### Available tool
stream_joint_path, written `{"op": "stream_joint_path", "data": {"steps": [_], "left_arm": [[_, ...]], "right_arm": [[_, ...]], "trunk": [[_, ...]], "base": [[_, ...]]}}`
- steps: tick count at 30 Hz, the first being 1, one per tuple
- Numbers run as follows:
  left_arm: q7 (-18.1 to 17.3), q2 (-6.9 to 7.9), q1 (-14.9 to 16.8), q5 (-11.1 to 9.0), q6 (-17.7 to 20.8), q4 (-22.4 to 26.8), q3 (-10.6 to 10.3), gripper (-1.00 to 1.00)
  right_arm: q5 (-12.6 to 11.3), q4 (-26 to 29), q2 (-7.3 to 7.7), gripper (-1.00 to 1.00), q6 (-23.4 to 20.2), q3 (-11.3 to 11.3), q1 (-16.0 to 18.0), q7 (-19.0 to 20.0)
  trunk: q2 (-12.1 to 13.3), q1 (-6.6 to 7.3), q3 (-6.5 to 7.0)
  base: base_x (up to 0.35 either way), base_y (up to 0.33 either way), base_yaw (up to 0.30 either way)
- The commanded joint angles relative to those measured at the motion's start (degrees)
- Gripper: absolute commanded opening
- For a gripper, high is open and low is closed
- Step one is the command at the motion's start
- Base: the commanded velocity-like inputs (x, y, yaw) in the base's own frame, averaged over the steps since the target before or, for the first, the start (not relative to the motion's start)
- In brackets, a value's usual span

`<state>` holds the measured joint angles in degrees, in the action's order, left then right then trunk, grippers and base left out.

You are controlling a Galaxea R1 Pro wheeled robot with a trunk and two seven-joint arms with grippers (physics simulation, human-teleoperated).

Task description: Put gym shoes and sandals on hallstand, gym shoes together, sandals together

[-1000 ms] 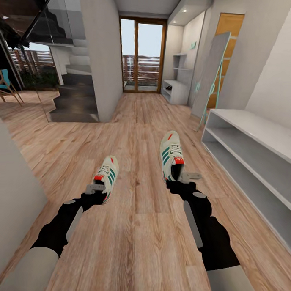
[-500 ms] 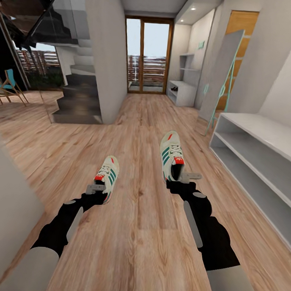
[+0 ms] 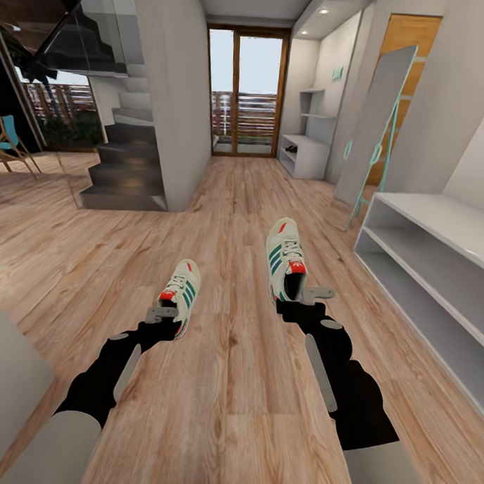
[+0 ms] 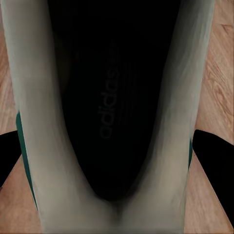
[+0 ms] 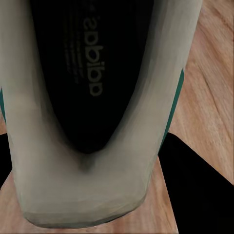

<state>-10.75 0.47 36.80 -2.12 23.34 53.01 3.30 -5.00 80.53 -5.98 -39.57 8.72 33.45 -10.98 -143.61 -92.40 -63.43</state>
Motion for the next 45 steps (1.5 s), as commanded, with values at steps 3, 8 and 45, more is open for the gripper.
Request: {"op": "stream_joint_path", "data": {"steps": [3, 8, 45], "left_arm": [[-0.2, -0.02, 0.0, -0.3, 0.4, 0.0, 0.1, -1.0], [-0.2, -0.03, 0.0, -0.3, 0.4, 0.0, 0.1, -1.0], [-0.2, -1.7, 0.0, -0.3, 0.4, 0.0, 0.0, -1.0]], "right_arm": [[-0.6, 0.1, 0.01, -1.0, -0.2, 0.1, 0.0, -0.5], [-0.6, 0.1, 0.01, -1.0, -0.2, 0.1, 0.0, -0.5], [-0.5, 0.1, -0.03, -1.0, -0.2, 0.1, 0.0, -0.5]], "trunk": [[0.0, -0.02, -0.05], [0.0, -0.02, -0.05], [0.0, -0.02, 0.96]], "base": [[0.335, 0.0, 0.0], [0.335, 0.0, 0.0], [0.327, 0.0, 0.041]]}}
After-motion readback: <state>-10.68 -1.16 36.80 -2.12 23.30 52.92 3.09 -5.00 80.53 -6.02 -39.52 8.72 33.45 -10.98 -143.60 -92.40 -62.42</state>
